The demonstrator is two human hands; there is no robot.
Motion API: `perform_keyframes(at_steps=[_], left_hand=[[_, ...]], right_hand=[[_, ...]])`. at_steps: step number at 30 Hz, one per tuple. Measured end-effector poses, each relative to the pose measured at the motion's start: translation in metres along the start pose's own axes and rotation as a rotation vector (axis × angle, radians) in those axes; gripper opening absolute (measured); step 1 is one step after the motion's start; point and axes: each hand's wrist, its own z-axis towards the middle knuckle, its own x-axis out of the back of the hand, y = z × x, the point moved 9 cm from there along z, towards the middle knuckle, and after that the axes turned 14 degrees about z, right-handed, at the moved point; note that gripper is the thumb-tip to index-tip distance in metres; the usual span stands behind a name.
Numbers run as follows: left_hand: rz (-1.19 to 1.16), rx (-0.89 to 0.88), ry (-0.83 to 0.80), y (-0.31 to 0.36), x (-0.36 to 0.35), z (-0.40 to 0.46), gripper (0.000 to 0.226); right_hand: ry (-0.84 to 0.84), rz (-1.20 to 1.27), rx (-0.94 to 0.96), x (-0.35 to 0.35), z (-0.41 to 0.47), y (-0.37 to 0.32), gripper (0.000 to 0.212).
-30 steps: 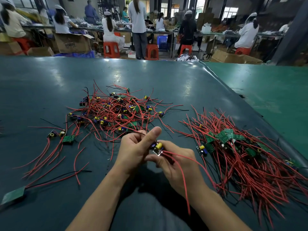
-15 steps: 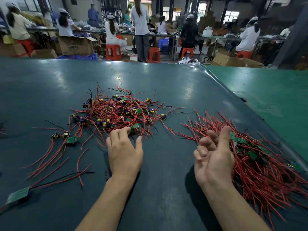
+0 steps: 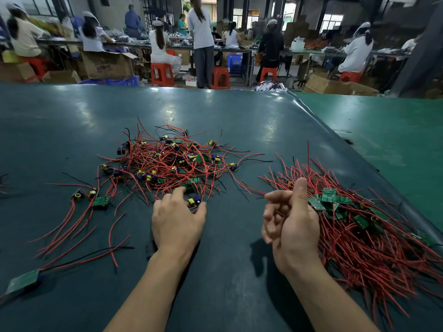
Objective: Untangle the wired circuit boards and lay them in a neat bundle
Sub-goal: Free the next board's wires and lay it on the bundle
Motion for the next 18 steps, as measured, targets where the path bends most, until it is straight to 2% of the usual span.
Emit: perform_keyframes(at_steps=[4, 7, 11, 13, 16, 18], left_hand=[[0.102, -0.014, -0.026, 0.003, 0.000, -0.003, 0.036], [-0.093, -0.051, 0.098, 0.010, 0.016, -0.007, 0.025], [-0.435, -0.241, 0.321, 0.028, 0.047, -0.019, 0.018], [-0.546, -0.358, 0.366, 0.037, 0.057, -0.027, 0.017], [-0.610, -0.602, 0.309, 0.060, 0.059, -0.045, 0.024], [-0.612, -0.737, 0.252, 0.073, 0.055, -0.057, 0.027]], right_hand=[[-0.016, -0.109, -0.086, 0.001, 0.001, 0.012, 0.052], [-0.057, -0.292, -0.187, 0.001, -0.001, 0.029, 0.041], [-0.038, -0.334, -0.216, 0.002, -0.002, 0.036, 0.031], [-0.032, -0.295, -0.235, 0.002, -0.001, 0.035, 0.039], [-0.162, -0.222, -0.288, -0.011, -0.005, 0.037, 0.062], [-0.272, -0.244, -0.277, -0.021, -0.010, 0.034, 0.049]])
